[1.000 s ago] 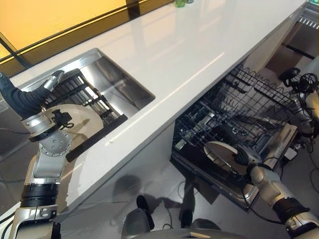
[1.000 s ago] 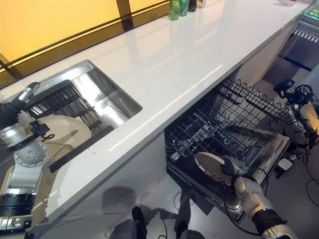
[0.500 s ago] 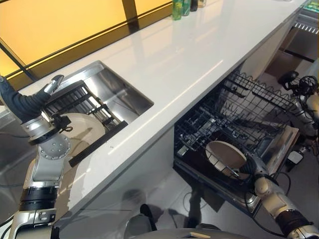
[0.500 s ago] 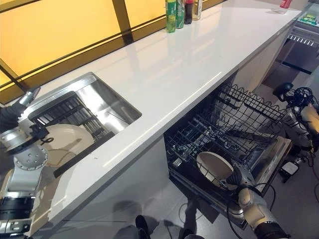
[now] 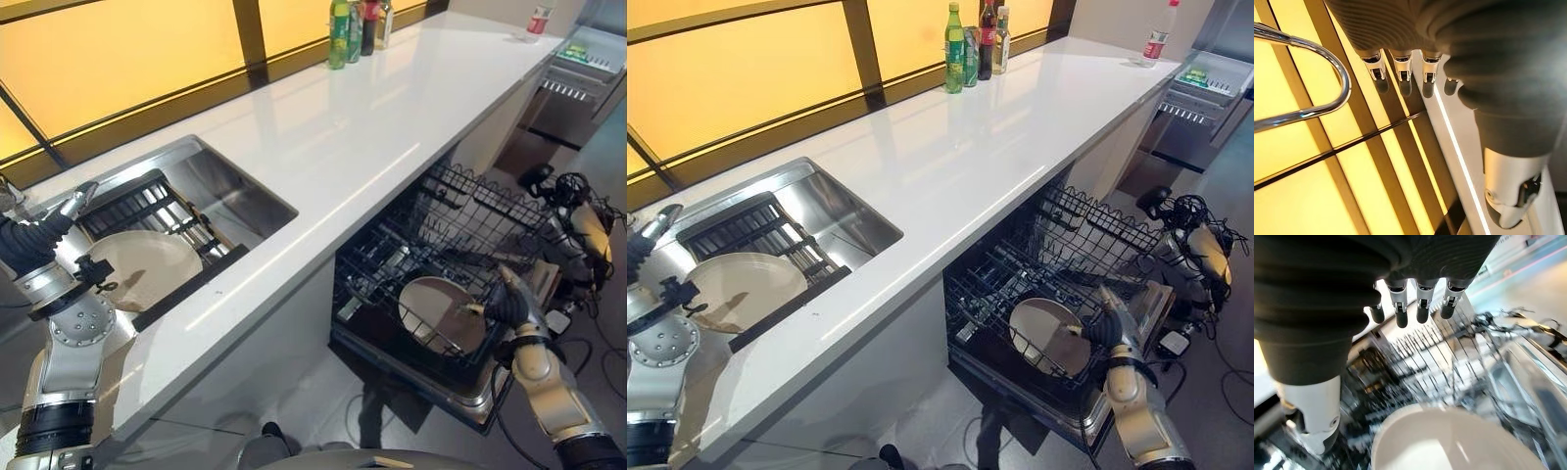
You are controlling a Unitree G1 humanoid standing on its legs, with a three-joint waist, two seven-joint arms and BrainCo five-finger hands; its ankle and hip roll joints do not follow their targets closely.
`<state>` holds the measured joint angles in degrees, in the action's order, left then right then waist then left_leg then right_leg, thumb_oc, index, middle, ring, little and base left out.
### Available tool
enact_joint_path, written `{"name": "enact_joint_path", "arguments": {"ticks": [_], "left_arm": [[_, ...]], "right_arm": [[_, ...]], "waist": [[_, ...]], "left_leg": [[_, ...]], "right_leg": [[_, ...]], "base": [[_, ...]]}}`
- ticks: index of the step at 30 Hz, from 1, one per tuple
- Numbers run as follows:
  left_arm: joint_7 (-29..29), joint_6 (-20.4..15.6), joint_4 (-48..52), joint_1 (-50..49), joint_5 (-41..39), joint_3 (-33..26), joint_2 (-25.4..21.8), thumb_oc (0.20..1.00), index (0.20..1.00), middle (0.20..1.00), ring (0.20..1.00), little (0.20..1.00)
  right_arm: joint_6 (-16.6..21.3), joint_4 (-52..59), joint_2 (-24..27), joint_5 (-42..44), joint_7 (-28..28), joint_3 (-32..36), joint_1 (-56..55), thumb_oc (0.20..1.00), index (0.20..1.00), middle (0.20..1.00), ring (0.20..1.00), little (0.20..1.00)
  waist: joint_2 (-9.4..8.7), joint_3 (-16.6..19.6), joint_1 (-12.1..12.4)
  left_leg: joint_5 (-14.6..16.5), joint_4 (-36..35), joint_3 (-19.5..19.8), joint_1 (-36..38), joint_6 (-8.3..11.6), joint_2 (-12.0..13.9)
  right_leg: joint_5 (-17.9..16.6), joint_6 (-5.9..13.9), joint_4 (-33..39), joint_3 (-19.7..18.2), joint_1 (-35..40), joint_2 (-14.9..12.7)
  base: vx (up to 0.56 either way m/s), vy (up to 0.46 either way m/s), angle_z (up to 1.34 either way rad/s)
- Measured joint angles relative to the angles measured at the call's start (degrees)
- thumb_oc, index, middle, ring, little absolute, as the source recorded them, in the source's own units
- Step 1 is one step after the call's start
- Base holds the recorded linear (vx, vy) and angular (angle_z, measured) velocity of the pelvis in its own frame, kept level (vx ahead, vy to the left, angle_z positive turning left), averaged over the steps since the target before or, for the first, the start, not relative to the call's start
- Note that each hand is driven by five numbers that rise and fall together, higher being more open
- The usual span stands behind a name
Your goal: Pick up plates and place into dishwasher.
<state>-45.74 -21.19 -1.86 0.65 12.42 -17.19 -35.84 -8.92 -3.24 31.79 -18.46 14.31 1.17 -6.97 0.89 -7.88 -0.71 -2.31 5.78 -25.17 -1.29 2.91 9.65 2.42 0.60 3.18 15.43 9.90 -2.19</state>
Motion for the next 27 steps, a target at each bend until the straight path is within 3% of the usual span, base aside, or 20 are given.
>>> {"name": "enact_joint_path", "arguments": {"ticks": [4, 6, 8, 9, 10, 12, 13, 19, 27], "left_arm": [[7.0, 5.6, -0.2, -2.8, -0.2, -0.6, -0.1, 1.0, 1.0, 1.0, 1.0, 1.0], [10.5, 8.1, -1.1, -4.1, -0.3, -1.2, -0.1, 1.0, 1.0, 1.0, 1.0, 1.0], [15.2, 11.2, -2.5, -6.5, -0.4, -2.2, -0.6, 1.0, 1.0, 1.0, 1.0, 1.0], [17.0, 12.5, -2.4, -8.1, -0.8, -2.2, -1.3, 1.0, 1.0, 1.0, 1.0, 1.0], [19.0, 13.7, -2.4, -8.7, -0.8, -2.2, -1.6, 1.0, 1.0, 1.0, 1.0, 1.0], [20.9, 15.4, -2.5, -9.7, -0.8, -2.0, -1.5, 1.0, 1.0, 1.0, 1.0, 1.0], [21.5, 16.4, -3.4, -9.0, -0.9, -2.1, -1.9, 1.0, 1.0, 1.0, 1.0, 1.0], [23.4, 21.8, -9.0, -6.4, -2.3, -1.9, -3.4, 1.0, 1.0, 1.0, 1.0, 1.0], [21.0, 23.9, -9.3, -7.3, -2.4, -2.3, -3.4, 1.0, 1.0, 1.0, 1.0, 1.0]], "right_arm": [[1.4, 1.4, 0.2, 0.2, -0.2, 2.7, 0.0, 1.0, 1.0, 1.0, 1.0, 1.0], [1.6, 2.7, 0.9, 0.2, -0.5, 3.8, 0.1, 1.0, 1.0, 1.0, 1.0, 1.0], [1.5, 4.7, 1.8, 0.9, -2.0, 5.0, 0.0, 1.0, 1.0, 1.0, 1.0, 1.0], [1.5, 5.8, 3.0, 1.4, -2.6, 5.6, 0.3, 1.0, 1.0, 1.0, 1.0, 1.0], [1.5, 6.7, 4.5, 1.9, -2.8, 6.6, 0.3, 1.0, 1.0, 1.0, 1.0, 1.0], [1.5, 7.1, 7.6, 2.3, -2.8, 7.8, 0.1, 1.0, 1.0, 1.0, 1.0, 1.0], [1.4, 7.0, 7.4, 2.3, -2.5, 8.1, -0.1, 1.0, 1.0, 1.0, 1.0, 1.0], [1.3, 7.0, 6.8, 2.4, -1.8, 7.9, 0.3, 1.0, 1.0, 1.0, 1.0, 1.0], [-0.2, 7.1, 5.9, 2.5, -1.6, 7.8, 1.2, 1.0, 1.0, 1.0, 1.0, 1.0]], "waist": [[1.05, 0.4, 0.2], [1.95, 0.4, 0.4], [1.23, 0.1, 1.6], [1.92, 0.5, 2.3], [3.1, 0.9, 2.3], [6.45, 2.0, 1.0], [6.03, 2.0, 0.0], [3.56, 0.2, 0.3], [3.71, 0.0, 1.6]], "left_leg": [[0.2, 0.2, 1.4, 0.8, 0.32, -0.2], [0.9, 1.2, 7.2, 0.8, 1.26, -0.4], [1.8, 4.1, 17.6, -0.4, 2.67, -1.3], [2.2, 2.3, 22.4, -0.3, 3.29, -1.2], [2.3, 0.1, 23.9, -0.3, 3.43, 0.0], [1.3, -1.8, 23.0, 1.3, 4.08, 0.1], [0.4, -3.6, 21.9, 2.4, 5.25, -0.5], [-1.3, -7.4, 21.2, 2.7, 2.86, -5.1], [-1.5, -8.5, 22.2, 2.7, 2.59, -5.8]], "right_leg": [[0.0, 0.02, 0.0, -1.6, -0.1, -0.1], [0.1, -0.08, 0.0, -3.3, 0.0, -0.3], [-0.1, -0.01, -0.3, -7.8, 0.2, -2.0], [0.0, 0.12, -0.4, -9.2, 0.1, -2.2], [0.4, 0.68, -0.7, -10.0, -0.1, -2.3], [0.5, 3.13, -0.9, -10.1, 0.1, -1.7], [0.9, 4.06, -1.4, -9.8, 0.0, -2.6], [-0.1, 6.79, 0.4, -8.7, -0.4, -7.0], [0.0, 7.14, 2.0, -6.8, 0.8, -7.5]], "base": [[0.01, 0.065, -0.16], [0.04, 0.149, -0.39], [0.03, 0.168, -0.77], [0.09, 0.144, -0.77], [0.09, 0.129, -0.54], [0.06, 0.14, -0.1], [0.06, 0.139, 0.17], [0.04, 0.127, 0.08], [0.0, 0.013, 0.11]]}}
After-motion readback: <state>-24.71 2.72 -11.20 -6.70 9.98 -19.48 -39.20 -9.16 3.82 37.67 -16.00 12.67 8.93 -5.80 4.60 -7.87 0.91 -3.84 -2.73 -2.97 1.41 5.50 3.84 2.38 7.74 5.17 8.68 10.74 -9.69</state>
